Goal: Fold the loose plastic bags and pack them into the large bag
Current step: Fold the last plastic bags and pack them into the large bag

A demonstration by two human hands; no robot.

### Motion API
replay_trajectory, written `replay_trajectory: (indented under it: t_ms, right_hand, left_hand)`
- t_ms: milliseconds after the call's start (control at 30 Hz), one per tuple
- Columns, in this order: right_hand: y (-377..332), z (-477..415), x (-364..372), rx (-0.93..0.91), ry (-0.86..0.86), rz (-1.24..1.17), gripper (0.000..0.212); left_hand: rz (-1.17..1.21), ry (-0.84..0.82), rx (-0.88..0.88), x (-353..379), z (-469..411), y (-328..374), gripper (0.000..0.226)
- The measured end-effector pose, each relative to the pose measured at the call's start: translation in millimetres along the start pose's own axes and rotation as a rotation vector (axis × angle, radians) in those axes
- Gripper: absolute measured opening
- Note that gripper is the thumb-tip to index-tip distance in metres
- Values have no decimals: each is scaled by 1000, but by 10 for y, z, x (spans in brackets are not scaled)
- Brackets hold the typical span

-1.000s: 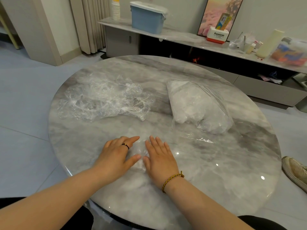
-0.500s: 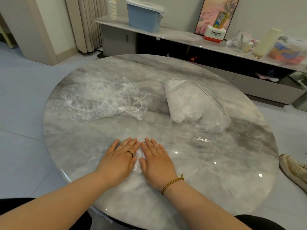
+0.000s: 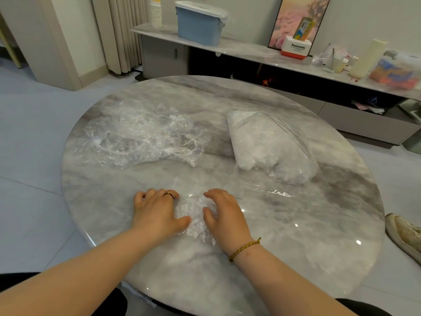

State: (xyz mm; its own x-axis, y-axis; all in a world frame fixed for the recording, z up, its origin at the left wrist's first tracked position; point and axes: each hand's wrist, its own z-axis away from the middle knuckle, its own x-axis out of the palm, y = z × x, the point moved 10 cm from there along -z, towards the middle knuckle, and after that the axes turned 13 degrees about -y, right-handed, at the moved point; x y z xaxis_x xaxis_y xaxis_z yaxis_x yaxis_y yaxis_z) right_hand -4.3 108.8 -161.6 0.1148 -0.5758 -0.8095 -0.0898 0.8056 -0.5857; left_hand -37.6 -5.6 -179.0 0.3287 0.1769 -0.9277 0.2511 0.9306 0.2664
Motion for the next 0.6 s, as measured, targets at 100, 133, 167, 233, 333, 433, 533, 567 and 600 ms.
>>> replay_trajectory:
  t_ms: [100, 133, 167, 233, 333, 433, 533, 567, 600]
  right_hand:
    - [85, -3, -101, 43, 33, -98, 30]
    - [101, -2, -140, 53, 53, -131, 29]
    - [127, -1, -154, 63, 69, -162, 28]
    - [149, 15, -199, 73, 93, -209, 27]
    - [106, 60, -295, 68, 115, -240, 22]
    - [19, 127, -477, 32, 180, -270, 27]
    - [190, 159, -605, 155, 201, -430, 50]
    - [295, 158, -566, 237, 163, -520, 56]
    - [385, 168, -496, 310, 111, -630, 58]
  left_hand:
    - [91, -32, -12, -19, -27, -23, 38]
    - [130, -34, 0, -4, -36, -18, 27]
    - [164, -37, 12, 6, -35, -7, 17]
    - [219, -45, 38, -6, -16, 21, 17]
    - [541, -59, 86, -34, -44, 9, 28]
    - [851, -34, 148, -176, -17, 73, 26]
    - [983, 38, 199, -387, 21, 175, 26]
    - [1024, 39, 223, -426, 24, 225, 26]
    - [1050, 28, 247, -450, 27, 286, 26]
